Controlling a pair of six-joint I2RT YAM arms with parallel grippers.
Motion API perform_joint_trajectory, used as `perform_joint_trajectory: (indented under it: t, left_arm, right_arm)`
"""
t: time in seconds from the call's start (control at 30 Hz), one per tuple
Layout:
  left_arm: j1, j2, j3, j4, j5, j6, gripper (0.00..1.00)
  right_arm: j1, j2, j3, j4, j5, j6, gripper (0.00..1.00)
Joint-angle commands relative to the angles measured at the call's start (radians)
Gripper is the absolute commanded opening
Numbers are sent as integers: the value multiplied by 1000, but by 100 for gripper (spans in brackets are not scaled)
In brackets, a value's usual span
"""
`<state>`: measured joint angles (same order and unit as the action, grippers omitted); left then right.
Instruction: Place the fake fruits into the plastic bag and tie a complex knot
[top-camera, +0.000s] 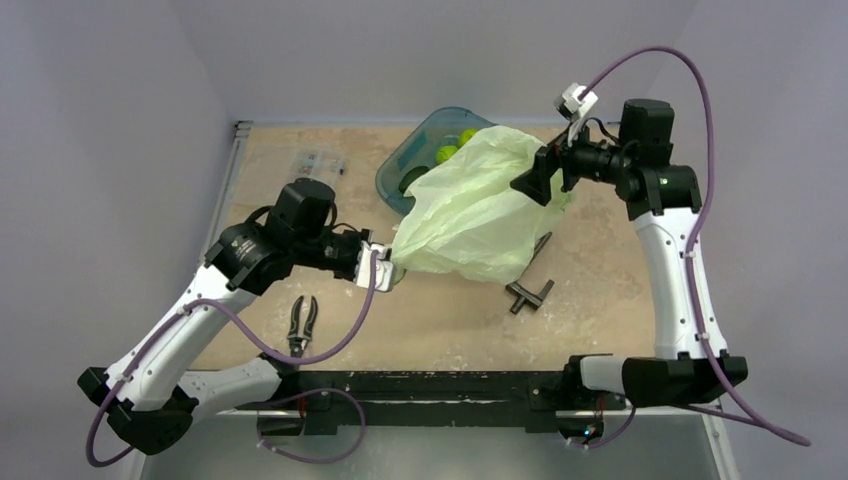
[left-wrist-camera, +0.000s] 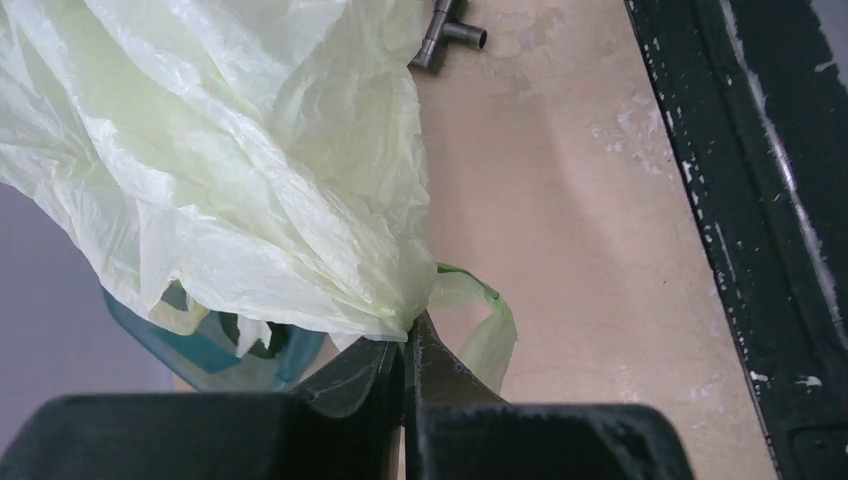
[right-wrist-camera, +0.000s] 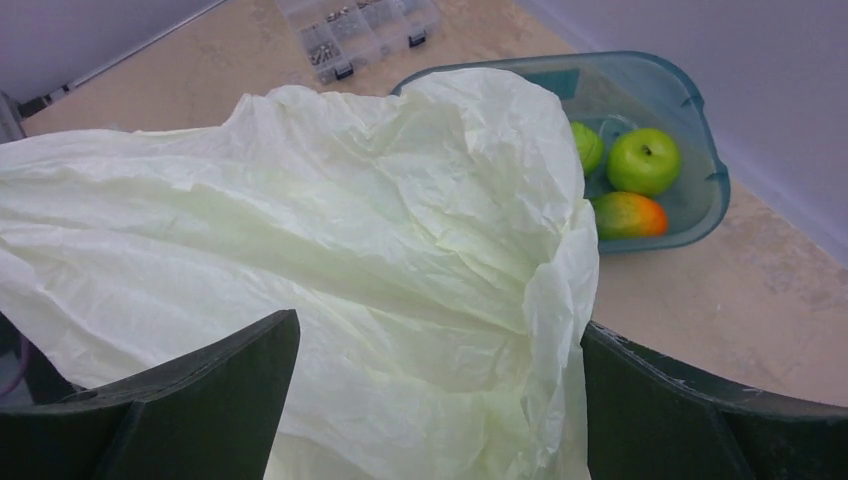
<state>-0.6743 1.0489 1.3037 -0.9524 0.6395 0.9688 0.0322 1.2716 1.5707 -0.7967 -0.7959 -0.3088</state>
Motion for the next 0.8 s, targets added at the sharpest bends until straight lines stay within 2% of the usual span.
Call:
perform_joint_trajectory:
  t: [0.0,0.1,0.2,0.3,0.4,0.5,0.6,0.67,0.77]
  left_arm:
    - [-12,14,47,-67,-115,163,0]
    - [-12,0,-7,-113,-139,214,0]
    - [-11,-28,-127,-66,-230,221,0]
    - [16,-56,-210,-52,-282,223,0]
    - [27,-109,-310,83,-314,208,0]
    - [10,-137,-353,261,-339,208,0]
    - [2,-119,-307,327,-341,230,0]
    - [2,-122,-290,351,-322,291,0]
    - [-5,-136,-295,392,-296,390,0]
  right_arm:
    - [-45,129,108,-142,139,-115,99]
    - [-113,168,98,-200,177,-159,99]
    - [-127,191,83,-191,250,-158,99]
    - [-156,240,81,-268,317,-245,99]
    - [-179,237,61,-284,239,-262,99]
    - [-84,208,71,-180,125,-71,99]
    - [92,206,97,-52,147,99,99]
    - [158,223,104,54,157,222,99]
    - [249,300,178,91,200,265,99]
